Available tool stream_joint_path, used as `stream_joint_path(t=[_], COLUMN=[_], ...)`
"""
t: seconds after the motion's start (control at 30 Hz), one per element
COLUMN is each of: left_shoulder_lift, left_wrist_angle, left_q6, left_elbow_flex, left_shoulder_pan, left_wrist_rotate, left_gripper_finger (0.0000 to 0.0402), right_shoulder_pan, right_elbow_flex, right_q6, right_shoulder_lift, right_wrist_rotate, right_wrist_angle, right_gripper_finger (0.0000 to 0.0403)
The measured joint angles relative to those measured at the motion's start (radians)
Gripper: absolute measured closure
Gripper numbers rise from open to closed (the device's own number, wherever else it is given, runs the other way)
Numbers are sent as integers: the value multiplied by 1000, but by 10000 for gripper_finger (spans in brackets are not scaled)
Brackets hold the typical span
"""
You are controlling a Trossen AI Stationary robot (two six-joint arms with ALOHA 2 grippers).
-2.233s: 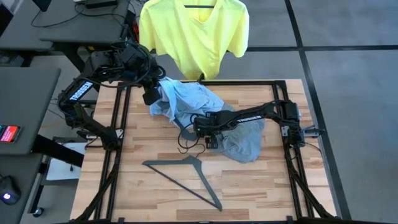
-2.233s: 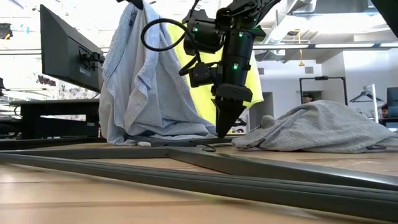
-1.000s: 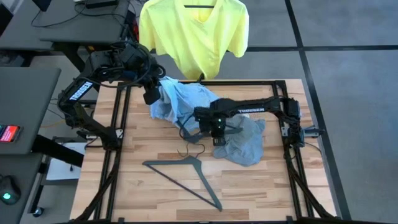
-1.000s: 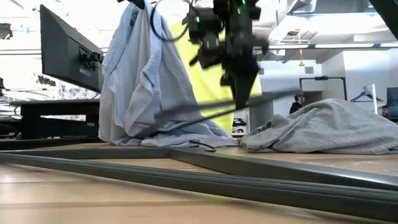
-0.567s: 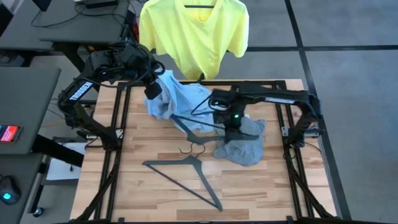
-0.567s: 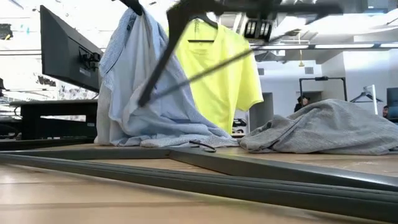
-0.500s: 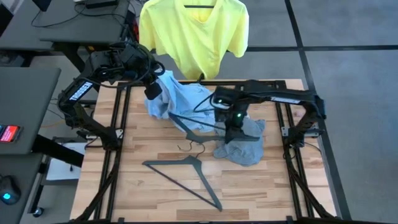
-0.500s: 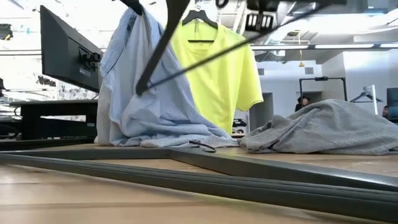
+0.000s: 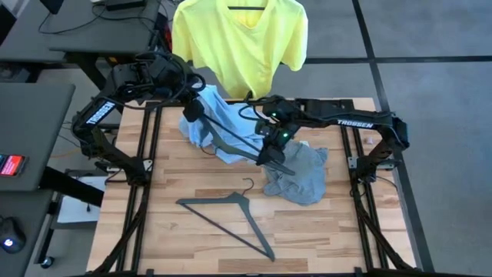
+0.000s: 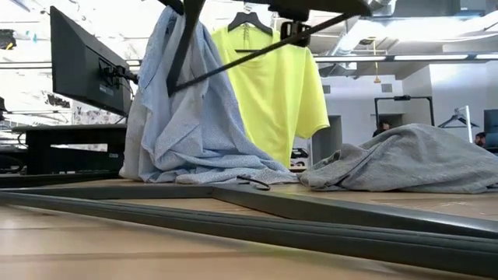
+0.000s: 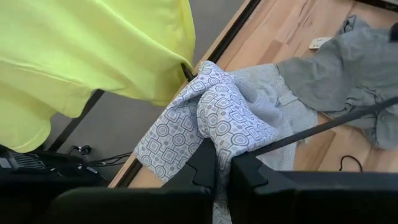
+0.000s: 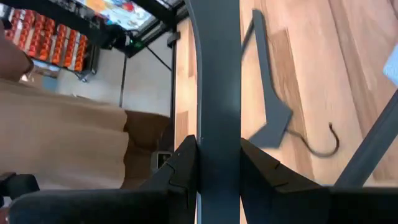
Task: Hang clothes
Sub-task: Hang the blue polo shirt on the rack
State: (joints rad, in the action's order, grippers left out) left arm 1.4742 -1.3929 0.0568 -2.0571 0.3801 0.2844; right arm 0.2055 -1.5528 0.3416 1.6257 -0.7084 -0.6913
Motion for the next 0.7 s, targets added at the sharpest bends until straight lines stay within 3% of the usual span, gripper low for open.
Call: stream_joint_path(t=[0.47,0.57,0.7], left_shoulder_lift=[0,0,0], left_wrist_angle=[131,143,186], left_q6=[16,16,26], left_elbow_flex=[0,0,0], left_shoulder_pan=[-86,-94,-108], left_wrist_rotate=[-102,-128,-166], left_gripper_finger=[401,401,401], right_shoulder_pan=[19,23,26], right_elbow_flex=[156,228,316], right_q6=[146,187,170], right_shoulder_lift=[17,31,33], right_wrist_rotate=[-46,-20,67], right_wrist_angle=[662,888,1056], right_gripper_finger=[337,337,337])
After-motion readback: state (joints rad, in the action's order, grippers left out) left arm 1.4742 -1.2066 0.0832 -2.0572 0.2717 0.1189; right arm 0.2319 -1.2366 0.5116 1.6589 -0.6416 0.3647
